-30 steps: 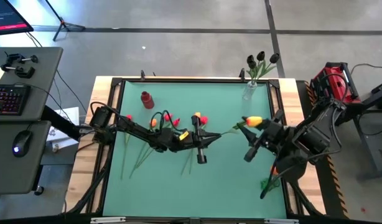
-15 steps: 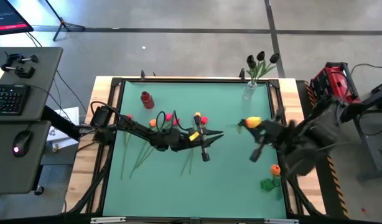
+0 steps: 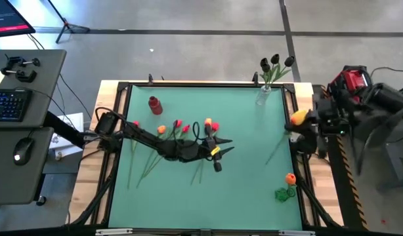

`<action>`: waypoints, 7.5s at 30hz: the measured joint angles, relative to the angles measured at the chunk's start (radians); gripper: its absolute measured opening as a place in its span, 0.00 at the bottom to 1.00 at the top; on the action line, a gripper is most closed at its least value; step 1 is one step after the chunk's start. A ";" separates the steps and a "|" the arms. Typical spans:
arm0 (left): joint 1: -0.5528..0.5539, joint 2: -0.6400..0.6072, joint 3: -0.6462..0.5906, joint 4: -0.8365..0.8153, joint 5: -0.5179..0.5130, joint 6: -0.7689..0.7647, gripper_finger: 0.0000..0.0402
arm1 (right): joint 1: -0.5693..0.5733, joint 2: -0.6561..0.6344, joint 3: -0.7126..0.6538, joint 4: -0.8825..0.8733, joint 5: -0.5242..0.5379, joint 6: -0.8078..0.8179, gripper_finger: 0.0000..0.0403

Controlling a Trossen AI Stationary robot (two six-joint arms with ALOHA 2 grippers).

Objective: Sort flowers into vase by color
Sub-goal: Put the orange tulip into the green vase

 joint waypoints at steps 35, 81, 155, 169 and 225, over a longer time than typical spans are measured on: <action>-0.010 0.000 0.000 0.011 0.014 -0.113 0.28 | 0.135 -0.085 -0.411 -0.007 -0.334 0.290 0.00; 0.005 0.000 0.000 -0.117 0.001 -0.271 0.28 | 0.400 -0.018 -0.454 0.019 -0.070 0.575 0.36; 0.156 -0.574 -0.379 -1.591 0.213 -1.061 0.28 | 0.294 0.092 -0.473 0.158 0.384 0.185 0.36; 0.207 -0.483 -0.470 -1.455 0.269 -1.018 0.17 | 0.294 0.092 -0.473 0.163 0.378 0.185 0.36; 0.036 -0.144 -0.027 0.241 0.462 -0.054 0.00 | -0.179 0.082 -0.547 0.754 -0.014 -0.455 0.44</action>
